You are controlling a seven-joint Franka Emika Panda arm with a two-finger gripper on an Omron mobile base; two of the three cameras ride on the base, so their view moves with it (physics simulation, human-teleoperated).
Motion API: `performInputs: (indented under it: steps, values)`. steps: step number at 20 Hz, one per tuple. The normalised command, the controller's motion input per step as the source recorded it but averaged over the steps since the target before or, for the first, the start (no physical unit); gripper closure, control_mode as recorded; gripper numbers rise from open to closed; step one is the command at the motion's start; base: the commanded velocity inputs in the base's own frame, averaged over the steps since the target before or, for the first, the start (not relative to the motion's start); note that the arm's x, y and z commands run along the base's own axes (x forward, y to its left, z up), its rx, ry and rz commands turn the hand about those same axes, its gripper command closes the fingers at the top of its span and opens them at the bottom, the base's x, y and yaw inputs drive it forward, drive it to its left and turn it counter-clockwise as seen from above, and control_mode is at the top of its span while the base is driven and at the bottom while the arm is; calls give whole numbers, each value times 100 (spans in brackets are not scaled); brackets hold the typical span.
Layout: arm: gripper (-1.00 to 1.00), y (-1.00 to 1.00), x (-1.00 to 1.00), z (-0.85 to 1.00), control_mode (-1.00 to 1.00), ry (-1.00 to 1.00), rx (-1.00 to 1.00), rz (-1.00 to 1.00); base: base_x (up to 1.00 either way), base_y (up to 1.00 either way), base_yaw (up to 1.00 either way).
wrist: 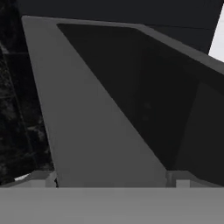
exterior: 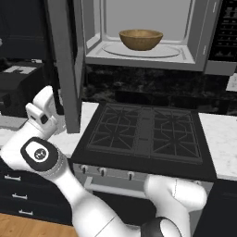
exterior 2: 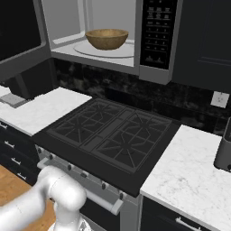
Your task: Pick the bell pepper from the sink and place it in the bowl. Then pick the bowl and place it in the microwave. Then close the microwave door and press the start button.
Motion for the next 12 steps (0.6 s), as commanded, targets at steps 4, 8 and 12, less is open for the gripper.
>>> performInputs:
  steps: [4,8,12]
  values:
    - [-100,-84,-38,24,-100,0,11,0,0,0,0]
    - [-100,-66,-31,33,-100,0,8,0,0,0,0]
    - [-100,-66,-21,35,-100,0,6,0,0,0,0]
